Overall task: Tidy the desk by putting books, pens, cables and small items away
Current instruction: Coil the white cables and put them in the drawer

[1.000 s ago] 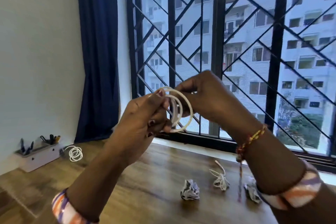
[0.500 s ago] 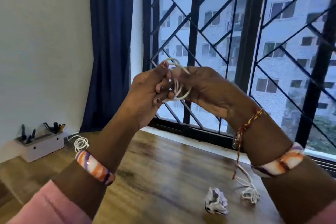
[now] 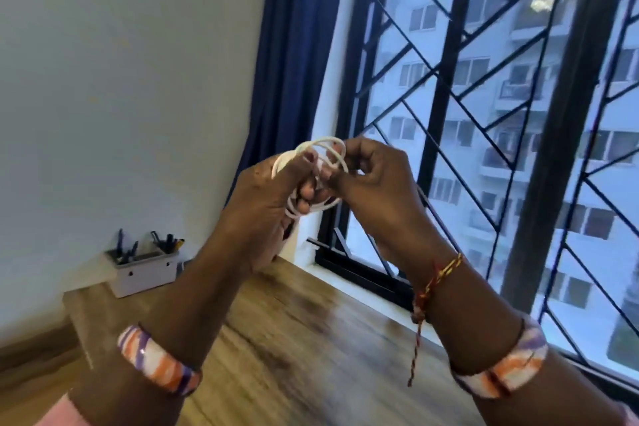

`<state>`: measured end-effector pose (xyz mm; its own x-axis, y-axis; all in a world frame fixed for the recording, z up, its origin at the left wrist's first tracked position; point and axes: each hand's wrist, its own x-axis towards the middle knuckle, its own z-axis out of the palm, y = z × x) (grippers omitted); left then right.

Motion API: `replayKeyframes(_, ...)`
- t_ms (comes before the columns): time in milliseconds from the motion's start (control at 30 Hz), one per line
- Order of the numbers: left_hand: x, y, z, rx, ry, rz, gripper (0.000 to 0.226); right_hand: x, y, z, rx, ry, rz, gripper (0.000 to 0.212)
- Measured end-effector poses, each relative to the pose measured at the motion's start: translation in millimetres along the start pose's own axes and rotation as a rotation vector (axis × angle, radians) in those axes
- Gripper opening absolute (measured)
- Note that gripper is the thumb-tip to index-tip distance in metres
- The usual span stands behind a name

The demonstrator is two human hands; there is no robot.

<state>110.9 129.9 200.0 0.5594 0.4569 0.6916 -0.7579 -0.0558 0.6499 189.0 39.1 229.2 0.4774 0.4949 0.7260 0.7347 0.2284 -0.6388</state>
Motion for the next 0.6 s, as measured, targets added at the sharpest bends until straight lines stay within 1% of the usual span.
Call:
replayKeyframes(67, -4, 2, -7, -0.044, 0.074, -0.030, 0.026, 0, -4, 11, 0.193, -0.163, 0.155, 0.009)
replayKeyframes(100, -6, 3, -11, -0.100, 0.081, -0.049, 0.029, -1, -5, 16, 0.287, -0.255, 0.228, 0.011)
replayKeyframes(133, -8, 3, -16, -0.154, 0.072, -0.068, 0.029, -1, -5, 19, 0.321, -0.316, 0.265, 0.016)
replayKeyframes(167, -10, 3, -23, -0.193, 0.048, -0.095, 0.028, 1, -2, 21, 0.283, -0.335, 0.265, 0.021)
replayKeyframes(233, -13, 1, -38, -0.205, -0.063, -0.174, 0.030, 2, 1, 24, 0.039, -0.324, 0.182, 0.024)
replayKeyframes(300, -15, 0, -52, -0.126, -0.185, -0.262, 0.037, -2, 3, 28, -0.182, -0.318, 0.088, 0.014)
replayKeyframes(333, -16, 0, -57, -0.074, -0.223, -0.279, 0.038, -4, 4, 29, -0.239, -0.316, 0.053, 0.010)
replayKeyframes(400, -18, 4, -59, -0.036, -0.253, -0.274, 0.031, -7, 4, 31, -0.308, -0.314, -0.024, 0.011)
replayKeyframes(467, -20, 9, -57, -0.050, -0.253, -0.259, 0.026, -7, 2, 29, -0.315, -0.316, -0.064, 0.019)
replayKeyframes(533, -20, 11, -56, -0.055, -0.290, -0.246, 0.023, -7, -5, 25, -0.178, -0.342, -0.010, 0.028)
replayKeyframes(600, -19, 12, -58, -0.115, -0.316, -0.259, 0.030, -8, -11, 20, -0.026, -0.377, 0.058, 0.033)
